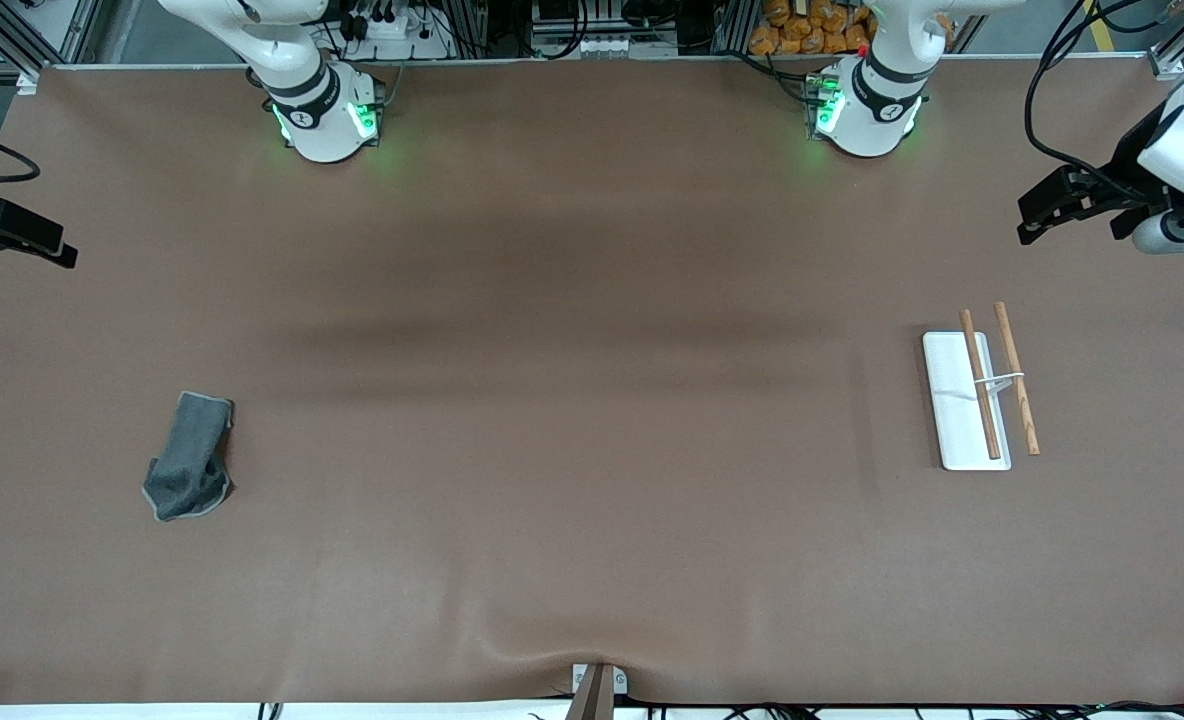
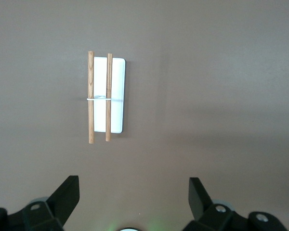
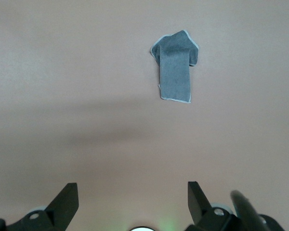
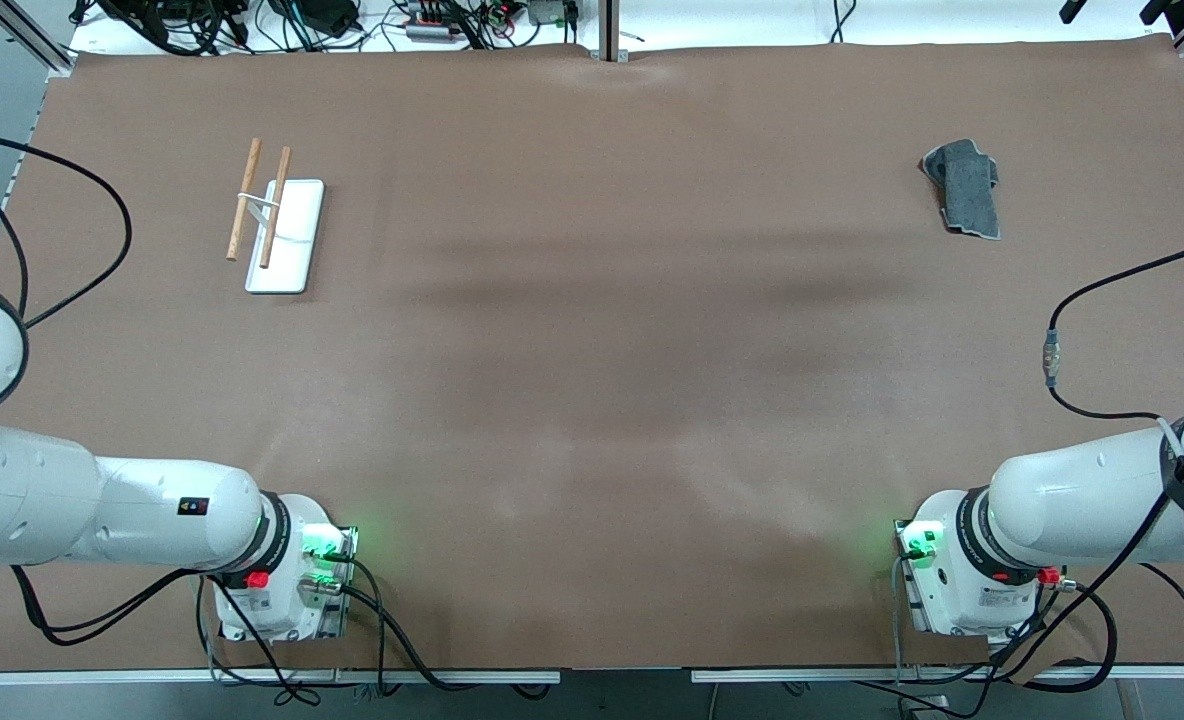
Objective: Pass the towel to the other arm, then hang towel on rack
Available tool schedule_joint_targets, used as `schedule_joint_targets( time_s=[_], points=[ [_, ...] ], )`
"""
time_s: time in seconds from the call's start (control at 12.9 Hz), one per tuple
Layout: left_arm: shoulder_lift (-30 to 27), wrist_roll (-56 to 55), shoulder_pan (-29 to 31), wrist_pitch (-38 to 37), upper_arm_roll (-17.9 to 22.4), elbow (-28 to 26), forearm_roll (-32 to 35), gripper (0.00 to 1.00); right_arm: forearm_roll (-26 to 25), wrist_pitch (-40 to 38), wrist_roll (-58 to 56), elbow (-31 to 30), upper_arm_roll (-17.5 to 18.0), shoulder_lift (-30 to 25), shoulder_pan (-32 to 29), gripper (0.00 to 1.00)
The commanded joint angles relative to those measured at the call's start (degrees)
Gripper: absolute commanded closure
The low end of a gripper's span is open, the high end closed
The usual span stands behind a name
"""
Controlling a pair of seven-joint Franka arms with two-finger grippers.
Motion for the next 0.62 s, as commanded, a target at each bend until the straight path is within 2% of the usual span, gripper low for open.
schedule_joint_targets(
  time_s=[0.0, 0.54],
  points=[
    [0.92, 0.84, 1.06, -1.5, 0.06, 2.13, -0.61, 0.0, -0.71, 0.14, 0.15, -0.52, -0.11, -0.91, 0.64, 0.0],
    [2.94, 0.93, 0.8, -1.5, -0.38, 3.0, -0.53, 0.0, -0.71, 0.49, 0.24, -0.52, -0.11, -0.74, 0.72, 0.0]
  ],
)
